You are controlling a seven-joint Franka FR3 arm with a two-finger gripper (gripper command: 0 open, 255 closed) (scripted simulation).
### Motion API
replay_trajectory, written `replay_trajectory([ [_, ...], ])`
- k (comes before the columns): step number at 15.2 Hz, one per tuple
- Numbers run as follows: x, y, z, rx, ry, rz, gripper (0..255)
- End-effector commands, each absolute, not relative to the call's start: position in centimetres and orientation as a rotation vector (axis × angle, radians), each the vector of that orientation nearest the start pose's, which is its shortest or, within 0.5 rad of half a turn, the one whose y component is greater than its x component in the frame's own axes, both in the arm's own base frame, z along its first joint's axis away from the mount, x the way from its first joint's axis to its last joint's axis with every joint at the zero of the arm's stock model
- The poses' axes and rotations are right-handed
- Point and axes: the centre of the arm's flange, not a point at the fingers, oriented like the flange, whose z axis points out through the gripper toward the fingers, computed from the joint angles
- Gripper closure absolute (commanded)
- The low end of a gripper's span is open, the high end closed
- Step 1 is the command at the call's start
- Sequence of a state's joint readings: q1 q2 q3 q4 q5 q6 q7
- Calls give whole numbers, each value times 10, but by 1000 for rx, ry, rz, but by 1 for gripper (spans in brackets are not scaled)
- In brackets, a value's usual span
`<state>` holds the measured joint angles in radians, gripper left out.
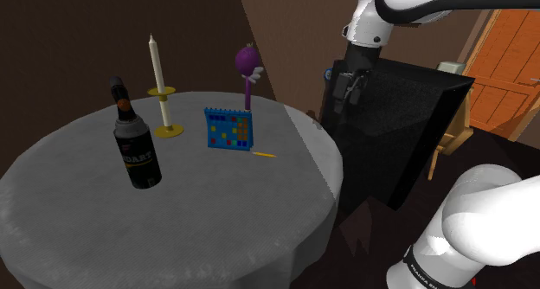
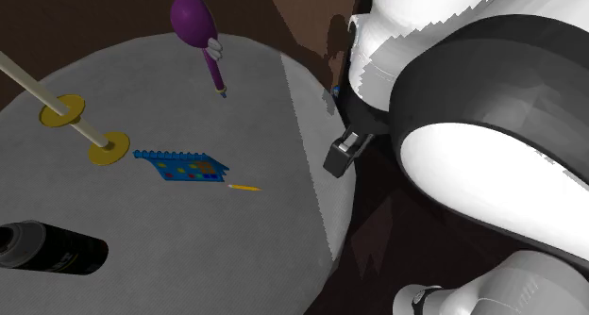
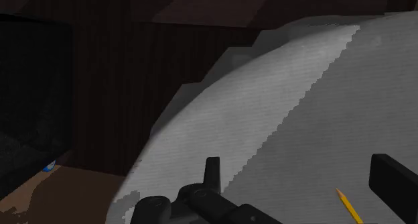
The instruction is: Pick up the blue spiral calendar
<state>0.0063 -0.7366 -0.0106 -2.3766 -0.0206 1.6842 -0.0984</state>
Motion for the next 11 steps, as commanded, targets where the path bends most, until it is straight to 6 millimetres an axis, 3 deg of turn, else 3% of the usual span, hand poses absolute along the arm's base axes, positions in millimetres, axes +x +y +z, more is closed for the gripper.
replay_trajectory([
  [1, 330, -4, 575, -3153, -155, -69, 0],
  [11, 439, 69, 564, -3145, -570, -96, 0],
])
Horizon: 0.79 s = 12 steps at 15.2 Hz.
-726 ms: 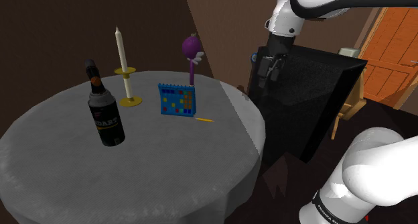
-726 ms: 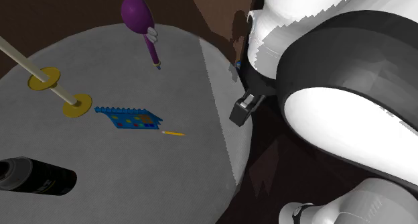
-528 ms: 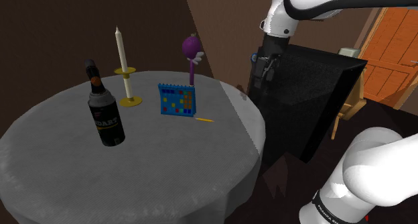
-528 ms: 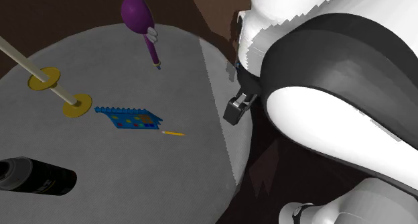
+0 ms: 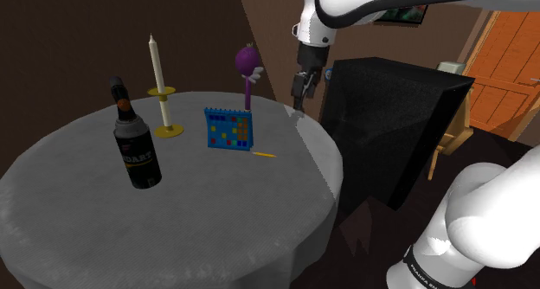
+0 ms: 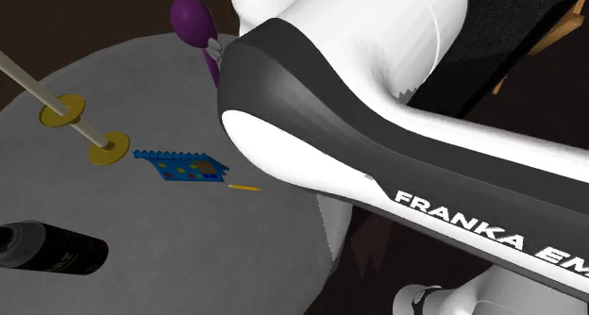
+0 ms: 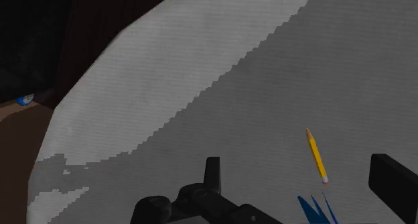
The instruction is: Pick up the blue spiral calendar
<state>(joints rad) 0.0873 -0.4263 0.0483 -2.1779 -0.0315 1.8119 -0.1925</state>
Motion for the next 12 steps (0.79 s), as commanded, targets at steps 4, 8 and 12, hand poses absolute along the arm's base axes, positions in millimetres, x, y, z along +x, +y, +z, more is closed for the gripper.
replay_trajectory([
  [4, 476, 105, 559, -3126, -737, -107, 0],
  [8, 510, 145, 553, -3098, -903, -118, 0],
  [12, 539, 188, 547, -3061, -1068, -128, 0],
])
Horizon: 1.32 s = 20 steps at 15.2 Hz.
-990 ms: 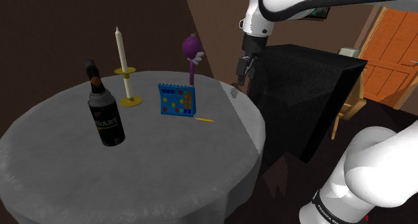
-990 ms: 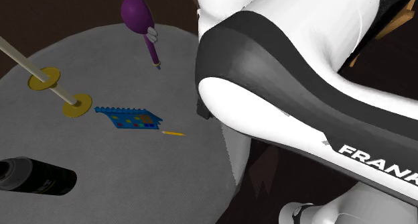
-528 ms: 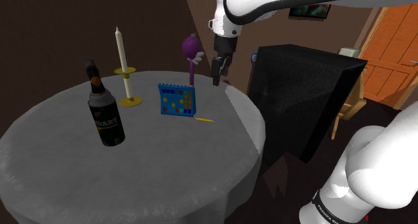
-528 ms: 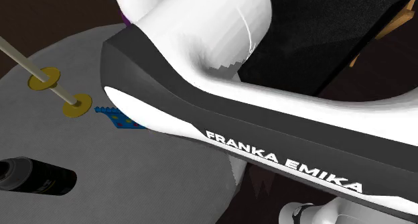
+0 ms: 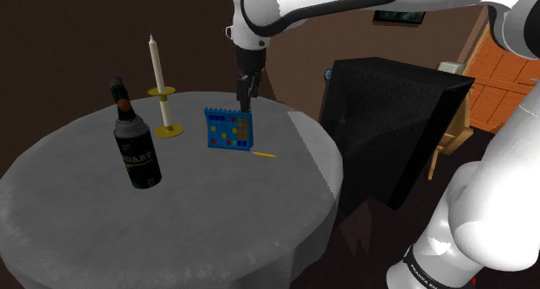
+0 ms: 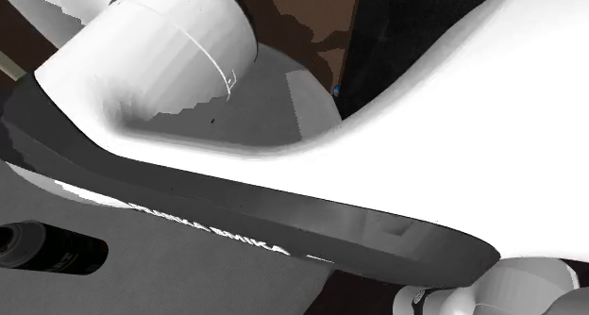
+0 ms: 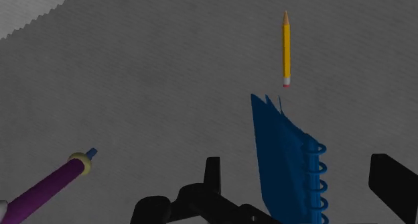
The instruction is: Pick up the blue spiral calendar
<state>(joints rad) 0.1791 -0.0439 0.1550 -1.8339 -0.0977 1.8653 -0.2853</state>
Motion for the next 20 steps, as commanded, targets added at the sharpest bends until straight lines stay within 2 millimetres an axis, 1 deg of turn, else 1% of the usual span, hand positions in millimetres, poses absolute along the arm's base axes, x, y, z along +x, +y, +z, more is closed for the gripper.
replay_trajectory([
  [1, 546, 199, 545, -3050, -1109, -131, 0],
  [3, 558, 222, 542, -3027, -1191, -136, 0],
  [4, 560, 226, 541, -3023, -1205, -137, 0],
  [10, 560, 226, 510, -3023, -1205, -137, 0],
  [11, 560, 226, 501, -3023, -1205, -137, 0],
  [13, 560, 226, 501, -3023, -1205, -137, 0],
  [14, 560, 226, 501, -3023, -1205, -137, 255],
  [20, 560, 226, 501, -3023, -1205, -137, 255],
])
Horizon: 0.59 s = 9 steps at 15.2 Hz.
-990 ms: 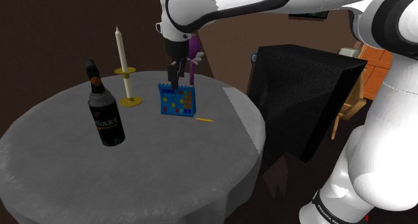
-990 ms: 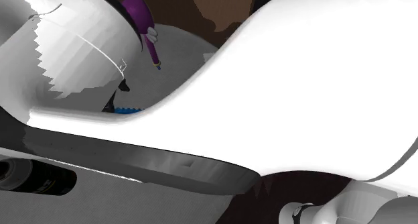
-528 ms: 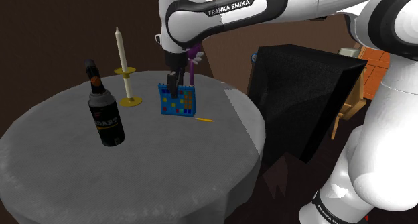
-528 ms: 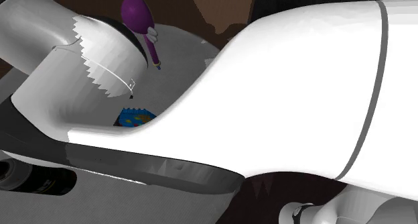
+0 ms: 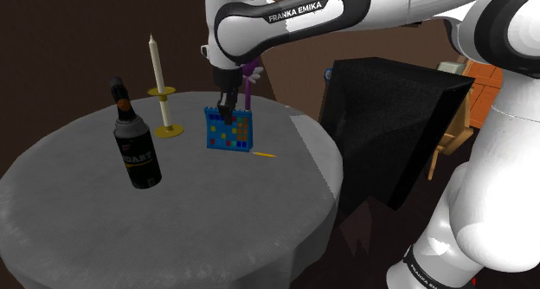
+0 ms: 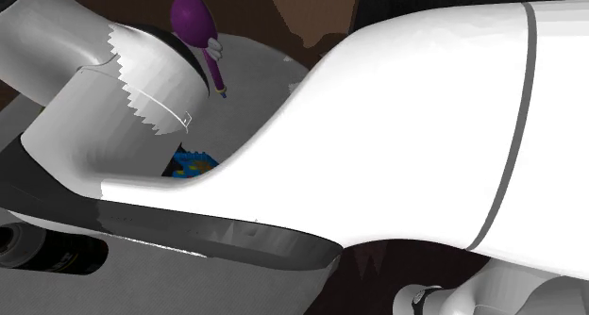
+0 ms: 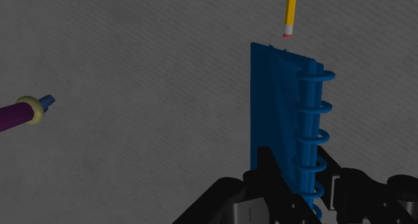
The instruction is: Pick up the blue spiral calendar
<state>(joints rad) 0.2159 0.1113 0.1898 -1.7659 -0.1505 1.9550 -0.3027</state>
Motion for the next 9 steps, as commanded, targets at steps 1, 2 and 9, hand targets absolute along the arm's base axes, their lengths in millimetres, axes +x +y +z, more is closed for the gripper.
replay_trajectory([
  [1, 560, 226, 501, -3023, -1205, -137, 255],
  [2, 560, 226, 501, -3023, -1205, -137, 255],
  [9, 560, 226, 533, -3023, -1205, -137, 255],
])
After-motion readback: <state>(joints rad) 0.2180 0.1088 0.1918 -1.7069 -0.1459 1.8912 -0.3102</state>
